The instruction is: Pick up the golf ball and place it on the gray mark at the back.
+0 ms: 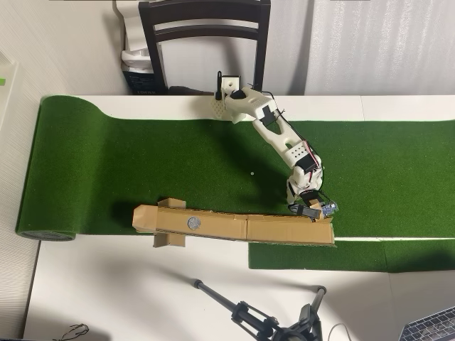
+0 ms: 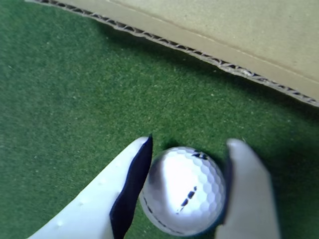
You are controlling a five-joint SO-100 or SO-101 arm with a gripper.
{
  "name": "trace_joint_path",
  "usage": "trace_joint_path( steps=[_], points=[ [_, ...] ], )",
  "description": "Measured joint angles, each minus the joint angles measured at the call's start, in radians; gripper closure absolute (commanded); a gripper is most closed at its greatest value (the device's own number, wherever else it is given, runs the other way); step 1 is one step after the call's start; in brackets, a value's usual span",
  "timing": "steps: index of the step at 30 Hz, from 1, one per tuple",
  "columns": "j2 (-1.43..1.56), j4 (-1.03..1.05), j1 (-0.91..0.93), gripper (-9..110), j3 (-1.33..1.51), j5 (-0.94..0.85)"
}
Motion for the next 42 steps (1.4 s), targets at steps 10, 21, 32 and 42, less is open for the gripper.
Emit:
trace_joint_path(
  steps=[10,21,32,42],
  points=[
    [0.0,0.0,-0.002,65,0.0,0.0],
    [-0.003,0.0,-0.026,65,0.0,0.0],
    [-0.034,0.0,-0.038,65,0.0,-0.017],
    [-0.054,0.0,-0.038,54,0.0,-0.032]
  ],
)
